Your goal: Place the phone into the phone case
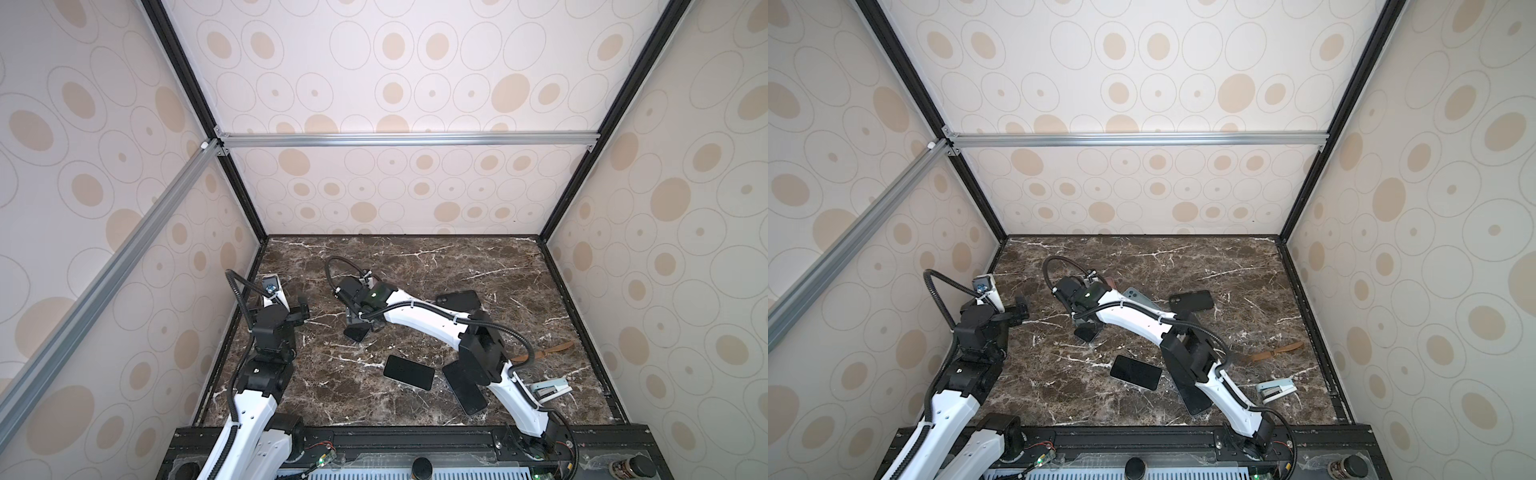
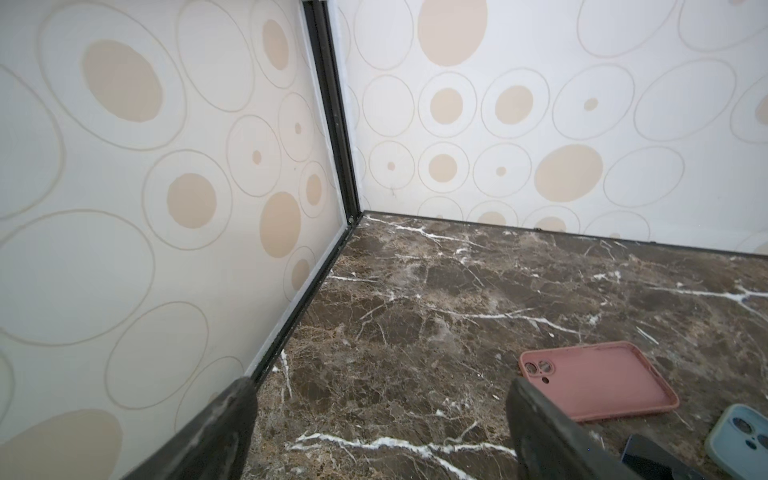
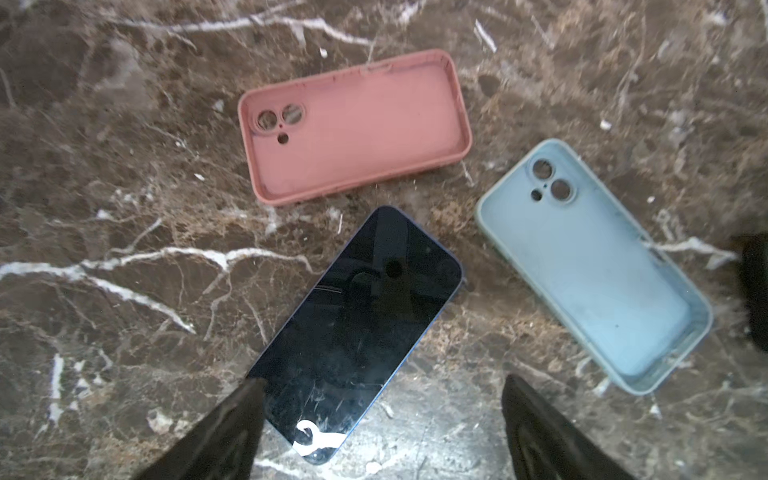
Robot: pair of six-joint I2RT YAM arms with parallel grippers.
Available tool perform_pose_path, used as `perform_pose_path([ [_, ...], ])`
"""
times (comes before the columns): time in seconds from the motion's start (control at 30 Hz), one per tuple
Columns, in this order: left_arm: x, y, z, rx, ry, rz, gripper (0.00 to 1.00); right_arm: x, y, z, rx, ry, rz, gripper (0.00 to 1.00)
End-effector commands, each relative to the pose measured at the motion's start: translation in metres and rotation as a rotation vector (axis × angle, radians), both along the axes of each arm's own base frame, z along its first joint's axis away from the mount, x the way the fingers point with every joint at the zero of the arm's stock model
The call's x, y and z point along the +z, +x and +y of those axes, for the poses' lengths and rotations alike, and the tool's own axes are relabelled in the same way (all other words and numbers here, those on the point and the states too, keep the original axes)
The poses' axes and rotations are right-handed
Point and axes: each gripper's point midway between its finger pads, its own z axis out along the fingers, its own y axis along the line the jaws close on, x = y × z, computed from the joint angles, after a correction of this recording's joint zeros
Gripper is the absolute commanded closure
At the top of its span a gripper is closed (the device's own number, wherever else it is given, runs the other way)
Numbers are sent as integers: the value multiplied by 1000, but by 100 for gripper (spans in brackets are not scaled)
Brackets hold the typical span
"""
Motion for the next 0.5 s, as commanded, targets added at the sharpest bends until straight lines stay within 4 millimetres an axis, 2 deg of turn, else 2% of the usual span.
perform_pose_path([
  [0.0,14,-10,13,70,5,-43,6,-10,-10,-10,-125,-9,59,9],
  [0.27,19,-13,10,46,-2,-68,6,-42,-13,-4,-243,13,93,8],
  [0.47,17,-11,6,25,-8,-66,6,-47,-4,14,-220,42,70,9],
])
